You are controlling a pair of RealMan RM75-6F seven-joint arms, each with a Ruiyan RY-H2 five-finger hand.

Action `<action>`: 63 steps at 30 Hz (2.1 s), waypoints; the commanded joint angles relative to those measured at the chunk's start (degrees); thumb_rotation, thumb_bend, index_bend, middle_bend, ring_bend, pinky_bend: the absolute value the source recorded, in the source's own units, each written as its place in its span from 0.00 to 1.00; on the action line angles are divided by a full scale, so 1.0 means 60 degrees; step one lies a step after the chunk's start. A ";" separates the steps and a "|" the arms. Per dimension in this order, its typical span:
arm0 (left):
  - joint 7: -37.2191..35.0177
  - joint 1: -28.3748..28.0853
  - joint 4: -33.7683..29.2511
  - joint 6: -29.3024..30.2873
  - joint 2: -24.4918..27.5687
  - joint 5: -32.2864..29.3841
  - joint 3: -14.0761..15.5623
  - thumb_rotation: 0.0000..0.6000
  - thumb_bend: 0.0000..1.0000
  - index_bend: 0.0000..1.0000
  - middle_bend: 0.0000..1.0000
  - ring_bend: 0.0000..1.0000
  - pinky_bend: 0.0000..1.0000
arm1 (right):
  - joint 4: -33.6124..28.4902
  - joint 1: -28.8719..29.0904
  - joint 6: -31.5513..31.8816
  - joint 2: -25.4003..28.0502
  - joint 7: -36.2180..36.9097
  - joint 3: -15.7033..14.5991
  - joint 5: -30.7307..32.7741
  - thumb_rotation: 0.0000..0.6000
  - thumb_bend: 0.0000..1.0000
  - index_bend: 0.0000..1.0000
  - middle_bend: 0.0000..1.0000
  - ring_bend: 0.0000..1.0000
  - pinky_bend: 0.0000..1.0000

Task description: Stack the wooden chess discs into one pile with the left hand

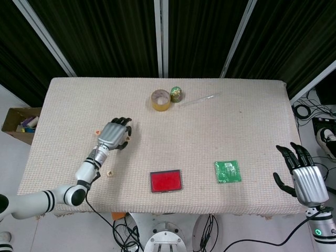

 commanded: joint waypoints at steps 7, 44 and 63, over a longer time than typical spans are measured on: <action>-0.0088 0.0417 0.0439 -0.0154 0.0865 -0.1058 -0.0013 1.00 0.41 0.51 0.12 0.09 0.16 | 0.0056 0.0037 -0.0065 -0.0071 0.0050 0.0001 0.0018 1.00 0.30 0.13 0.22 0.04 0.14; -0.0211 0.0519 0.1181 -0.0600 0.0594 -0.1420 0.0165 1.00 0.37 0.47 0.12 0.09 0.16 | -0.0121 0.0065 -0.0121 -0.0077 -0.0203 0.0007 0.0039 1.00 0.30 0.13 0.22 0.04 0.14; -0.0066 0.0461 0.1185 -0.0618 0.0570 -0.1553 0.0176 1.00 0.35 0.44 0.12 0.09 0.16 | -0.0069 0.0035 -0.0076 -0.0071 -0.0119 0.0010 0.0060 1.00 0.30 0.13 0.22 0.04 0.14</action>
